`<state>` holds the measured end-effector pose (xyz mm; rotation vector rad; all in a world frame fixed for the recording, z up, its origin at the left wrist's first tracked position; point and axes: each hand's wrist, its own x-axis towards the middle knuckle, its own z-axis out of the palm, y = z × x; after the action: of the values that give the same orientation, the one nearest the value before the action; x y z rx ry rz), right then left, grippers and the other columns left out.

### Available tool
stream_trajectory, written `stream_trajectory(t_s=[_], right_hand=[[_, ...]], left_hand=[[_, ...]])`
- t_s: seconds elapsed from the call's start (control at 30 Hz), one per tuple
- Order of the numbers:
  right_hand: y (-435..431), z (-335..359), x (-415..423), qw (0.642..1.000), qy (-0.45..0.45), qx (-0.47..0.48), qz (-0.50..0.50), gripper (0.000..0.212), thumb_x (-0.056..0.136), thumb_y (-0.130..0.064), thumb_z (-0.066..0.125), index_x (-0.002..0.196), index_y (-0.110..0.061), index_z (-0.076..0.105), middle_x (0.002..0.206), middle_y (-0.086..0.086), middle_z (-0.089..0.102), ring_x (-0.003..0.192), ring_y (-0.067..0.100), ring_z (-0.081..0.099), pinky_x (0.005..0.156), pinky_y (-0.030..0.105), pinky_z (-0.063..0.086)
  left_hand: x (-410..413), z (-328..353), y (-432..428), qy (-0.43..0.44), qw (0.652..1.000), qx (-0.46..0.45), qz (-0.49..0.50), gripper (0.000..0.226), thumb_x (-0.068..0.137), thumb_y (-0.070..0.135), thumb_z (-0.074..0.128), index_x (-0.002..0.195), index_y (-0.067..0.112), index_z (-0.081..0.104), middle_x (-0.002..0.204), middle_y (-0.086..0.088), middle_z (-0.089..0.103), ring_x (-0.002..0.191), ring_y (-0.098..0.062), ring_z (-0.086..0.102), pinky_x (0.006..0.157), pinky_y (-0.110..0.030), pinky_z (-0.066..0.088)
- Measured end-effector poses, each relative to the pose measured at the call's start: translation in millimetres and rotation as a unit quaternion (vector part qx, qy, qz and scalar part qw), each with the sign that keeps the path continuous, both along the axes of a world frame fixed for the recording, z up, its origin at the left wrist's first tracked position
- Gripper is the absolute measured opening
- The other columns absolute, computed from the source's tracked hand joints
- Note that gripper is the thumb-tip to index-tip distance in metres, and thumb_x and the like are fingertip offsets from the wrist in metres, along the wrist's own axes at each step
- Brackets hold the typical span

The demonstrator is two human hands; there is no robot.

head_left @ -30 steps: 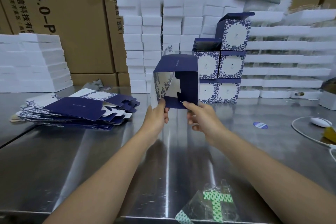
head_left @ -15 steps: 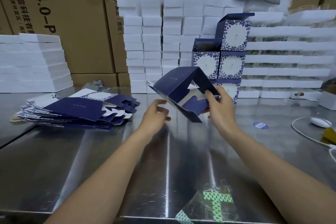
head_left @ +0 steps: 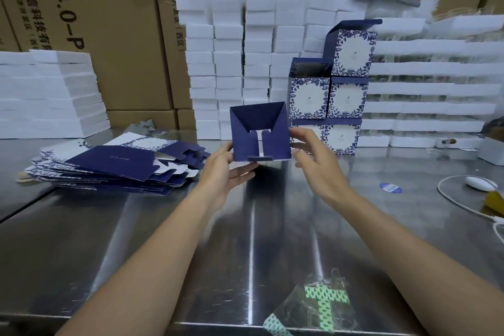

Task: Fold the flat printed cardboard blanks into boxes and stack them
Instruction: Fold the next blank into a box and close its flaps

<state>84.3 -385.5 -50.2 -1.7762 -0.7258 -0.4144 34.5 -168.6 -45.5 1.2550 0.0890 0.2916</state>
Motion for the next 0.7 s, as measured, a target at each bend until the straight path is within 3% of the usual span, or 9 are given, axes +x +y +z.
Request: stream_trajectory(t_s=[0.07, 0.13, 0.2, 0.33, 0.43, 0.5, 0.57, 0.7], right_hand=[[-2, -5, 3, 0.997, -0.020, -0.074, -0.009, 0.061, 0.098, -0.017, 0.046, 0.154, -0.040, 0.043, 0.145, -0.029, 0.056, 0.130, -0.006, 0.055, 0.106, 0.027, 0.047], [-2, -9, 7, 0.993, -0.010, -0.120, -0.008, 0.076, 0.094, -0.012, 0.043, 0.159, -0.050, 0.030, 0.145, -0.044, 0.047, 0.128, -0.017, 0.050, 0.099, 0.019, 0.044], [-3, -13, 10, 0.991, -0.003, -0.134, -0.005, 0.080, 0.093, -0.016, 0.050, 0.159, -0.055, 0.025, 0.143, -0.048, 0.044, 0.129, -0.013, 0.052, 0.091, 0.022, 0.047], [-1, -17, 11, 0.994, 0.003, -0.101, -0.037, 0.074, 0.085, -0.064, 0.072, 0.149, -0.057, 0.035, 0.139, -0.036, 0.056, 0.121, -0.006, 0.061, 0.094, 0.035, 0.056], [-2, -19, 14, 0.992, 0.002, -0.090, -0.087, 0.058, 0.081, -0.078, 0.069, 0.126, -0.046, 0.051, 0.127, -0.031, 0.065, 0.115, -0.006, 0.063, 0.099, 0.041, 0.055], [-1, -18, 14, 0.991, -0.006, -0.068, -0.115, 0.043, 0.083, -0.073, 0.071, 0.105, -0.041, 0.054, 0.112, -0.025, 0.070, 0.104, -0.003, 0.065, 0.092, 0.042, 0.056], [1, -17, 13, 0.992, -0.012, -0.042, -0.119, 0.033, 0.087, -0.059, 0.075, 0.096, -0.036, 0.052, 0.102, -0.020, 0.070, 0.095, 0.000, 0.066, 0.085, 0.038, 0.056], [7, -14, 6, 0.995, 0.035, -0.003, -0.089, 0.030, 0.093, -0.042, 0.079, 0.106, -0.029, 0.056, 0.110, -0.015, 0.068, 0.092, 0.005, 0.067, 0.079, 0.028, 0.052]], left_hand=[[0, -1, 0, -0.005, 0.999, -0.003, -0.036, 0.078, 0.087, -0.015, 0.026, 0.148, 0.024, 0.056, 0.133, -0.002, 0.073, 0.106, -0.036, 0.077, 0.087, -0.044, 0.062], [1, -2, 1, -0.014, 0.997, 0.034, -0.064, 0.094, 0.080, -0.026, 0.024, 0.151, 0.029, 0.051, 0.140, 0.003, 0.067, 0.108, -0.033, 0.077, 0.088, -0.042, 0.063], [1, -3, 2, -0.023, 0.993, 0.091, -0.069, 0.094, 0.085, -0.028, 0.034, 0.151, 0.038, 0.049, 0.144, 0.009, 0.061, 0.109, -0.026, 0.077, 0.086, -0.040, 0.064], [2, -12, 0, -0.030, 0.982, 0.160, -0.092, 0.078, 0.092, 0.000, 0.074, 0.148, 0.048, 0.050, 0.145, 0.015, 0.061, 0.118, -0.015, 0.072, 0.085, -0.044, 0.066], [2, -13, -6, -0.018, 0.986, 0.146, -0.078, 0.066, 0.081, 0.031, 0.092, 0.134, 0.049, 0.056, 0.137, 0.014, 0.066, 0.113, -0.011, 0.074, 0.081, -0.045, 0.066], [3, -13, -11, -0.009, 0.991, 0.125, -0.039, 0.055, 0.081, 0.039, 0.092, 0.122, 0.047, 0.058, 0.131, 0.010, 0.068, 0.103, -0.011, 0.077, 0.076, -0.044, 0.067], [6, -15, -14, -0.013, 0.995, 0.101, 0.003, 0.044, 0.086, 0.035, 0.088, 0.117, 0.039, 0.057, 0.124, 0.004, 0.070, 0.092, -0.010, 0.079, 0.071, -0.041, 0.067], [7, -17, -19, -0.035, 0.997, 0.060, 0.037, 0.040, 0.092, 0.028, 0.083, 0.122, 0.027, 0.057, 0.119, -0.001, 0.073, 0.087, -0.013, 0.080, 0.066, -0.033, 0.065]])
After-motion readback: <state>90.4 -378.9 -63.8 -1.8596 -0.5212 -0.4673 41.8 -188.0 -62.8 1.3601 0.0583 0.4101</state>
